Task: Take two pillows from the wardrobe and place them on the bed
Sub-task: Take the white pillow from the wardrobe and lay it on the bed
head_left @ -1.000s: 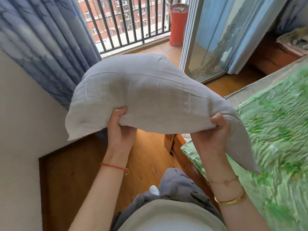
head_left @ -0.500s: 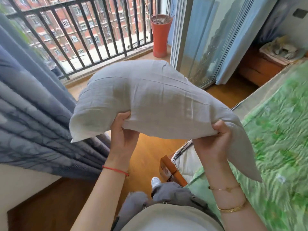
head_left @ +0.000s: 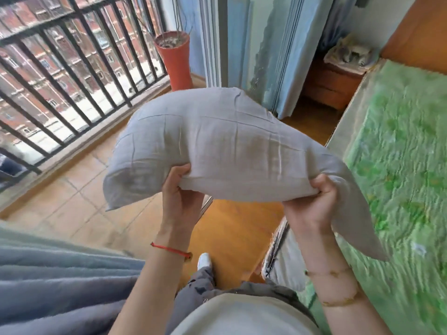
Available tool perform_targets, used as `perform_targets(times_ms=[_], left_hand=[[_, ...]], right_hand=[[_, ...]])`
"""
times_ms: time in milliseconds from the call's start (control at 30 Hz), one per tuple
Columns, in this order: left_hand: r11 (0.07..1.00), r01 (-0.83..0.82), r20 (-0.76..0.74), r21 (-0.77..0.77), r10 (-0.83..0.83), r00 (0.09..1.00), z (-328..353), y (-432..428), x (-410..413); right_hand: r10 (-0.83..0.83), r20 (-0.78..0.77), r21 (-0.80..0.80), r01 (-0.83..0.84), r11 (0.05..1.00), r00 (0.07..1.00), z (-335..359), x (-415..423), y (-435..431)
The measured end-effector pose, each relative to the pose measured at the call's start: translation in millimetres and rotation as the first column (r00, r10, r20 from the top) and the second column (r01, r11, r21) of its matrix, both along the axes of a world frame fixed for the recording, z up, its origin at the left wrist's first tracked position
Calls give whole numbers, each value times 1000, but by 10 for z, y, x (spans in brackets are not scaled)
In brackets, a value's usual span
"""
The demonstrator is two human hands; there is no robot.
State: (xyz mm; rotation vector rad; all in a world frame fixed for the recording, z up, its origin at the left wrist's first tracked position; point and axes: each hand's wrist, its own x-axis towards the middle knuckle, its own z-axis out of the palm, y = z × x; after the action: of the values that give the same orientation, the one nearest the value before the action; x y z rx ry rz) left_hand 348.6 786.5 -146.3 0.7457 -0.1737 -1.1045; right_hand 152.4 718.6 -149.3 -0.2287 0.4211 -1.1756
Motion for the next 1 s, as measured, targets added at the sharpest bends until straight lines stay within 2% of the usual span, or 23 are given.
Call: perform_targets(times_ms=[233, 500, 667, 1000], left_hand=[[973, 230, 18, -30, -230, 973, -77, -909, 515], [891, 453, -85, 39, -448, 890, -139, -1929, 510], [811, 585, -95, 26, -580, 809, -176, -2744, 181], [782, 620, -117, -64, -622, 774, -66, -4428, -868]], right_hand=[[-230, 53, 21, 229, 973, 972, -22, 373, -476], [-454, 33, 61, 451, 890, 891, -105, 321, -962], [-556, 37, 45, 555, 831, 830, -159, 16, -1543], [-611, 37, -13, 612, 791, 790, 51, -955, -3127]])
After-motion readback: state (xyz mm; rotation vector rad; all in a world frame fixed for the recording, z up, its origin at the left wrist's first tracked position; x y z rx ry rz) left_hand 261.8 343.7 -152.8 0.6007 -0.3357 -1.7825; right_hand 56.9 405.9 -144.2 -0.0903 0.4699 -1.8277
